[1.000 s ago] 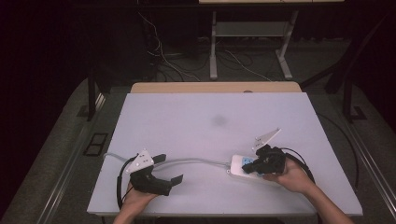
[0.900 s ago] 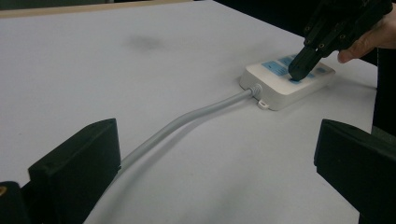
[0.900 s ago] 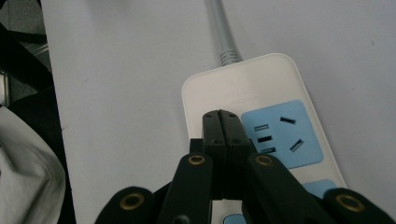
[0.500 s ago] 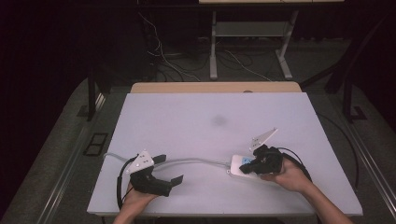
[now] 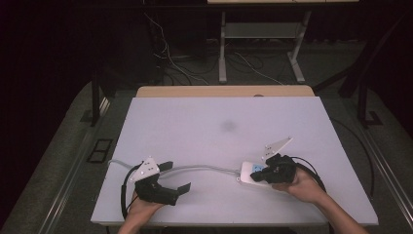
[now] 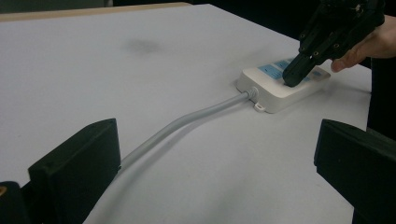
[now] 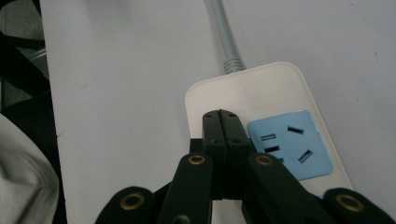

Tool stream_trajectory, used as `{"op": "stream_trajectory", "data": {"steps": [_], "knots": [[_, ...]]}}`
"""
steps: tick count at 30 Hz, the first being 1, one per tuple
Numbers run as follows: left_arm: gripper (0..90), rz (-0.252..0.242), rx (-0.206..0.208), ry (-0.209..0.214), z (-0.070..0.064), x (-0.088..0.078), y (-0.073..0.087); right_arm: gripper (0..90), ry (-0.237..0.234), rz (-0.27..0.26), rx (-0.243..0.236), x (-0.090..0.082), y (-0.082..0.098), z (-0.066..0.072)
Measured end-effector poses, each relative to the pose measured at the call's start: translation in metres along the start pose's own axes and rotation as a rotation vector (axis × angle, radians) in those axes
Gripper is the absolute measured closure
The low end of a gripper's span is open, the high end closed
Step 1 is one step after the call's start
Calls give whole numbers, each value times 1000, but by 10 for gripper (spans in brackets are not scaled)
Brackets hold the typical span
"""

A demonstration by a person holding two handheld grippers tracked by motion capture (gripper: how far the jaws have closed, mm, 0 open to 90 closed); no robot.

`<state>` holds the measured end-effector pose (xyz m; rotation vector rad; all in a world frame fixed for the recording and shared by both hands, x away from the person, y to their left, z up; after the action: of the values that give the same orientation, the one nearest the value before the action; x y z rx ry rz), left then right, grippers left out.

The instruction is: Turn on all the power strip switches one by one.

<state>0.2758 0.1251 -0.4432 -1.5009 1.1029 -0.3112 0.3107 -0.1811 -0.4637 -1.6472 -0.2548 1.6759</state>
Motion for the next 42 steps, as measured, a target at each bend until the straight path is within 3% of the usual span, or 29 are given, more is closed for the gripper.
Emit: {"op": "stream_trajectory", "data": {"steps": [10,21,23,31,34,36,37,38,42], "knots": [[0,8,-2,-1,1,2,1,900,-10,-1,21,-4,-1,-2],[0,6,-1,3,1,2,1,897,32,-89,82,-32,-2,-17],[0,5,-2,2,1,2,1,863,47,-102,93,-37,-1,-19],[0,-1,-4,6,-1,1,0,521,130,-146,156,-56,4,-23],[0,-1,-4,7,-1,1,0,304,168,-168,206,-63,9,-25],[0,-3,-5,7,-1,1,0,118,160,-180,220,-66,13,-24],[0,-4,-5,8,-1,1,0,99,175,-188,233,-68,15,-24],[0,-4,-6,8,-1,1,0,15,170,-195,244,-70,17,-24],[0,-7,-7,9,-1,0,-1,0,190,-218,281,-75,25,-21]]}}
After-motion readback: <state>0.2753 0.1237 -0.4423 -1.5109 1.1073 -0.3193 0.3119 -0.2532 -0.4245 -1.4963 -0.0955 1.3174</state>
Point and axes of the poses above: each handheld gripper's, and its own axes: x roughly forward along the jaws, y roughly out of its underside, z roughly to its left, the point moved 6 cm from there along x, roughly forward along the jaws, and after that the axes turned 5 degrees about -x, right-handed, at the moved point
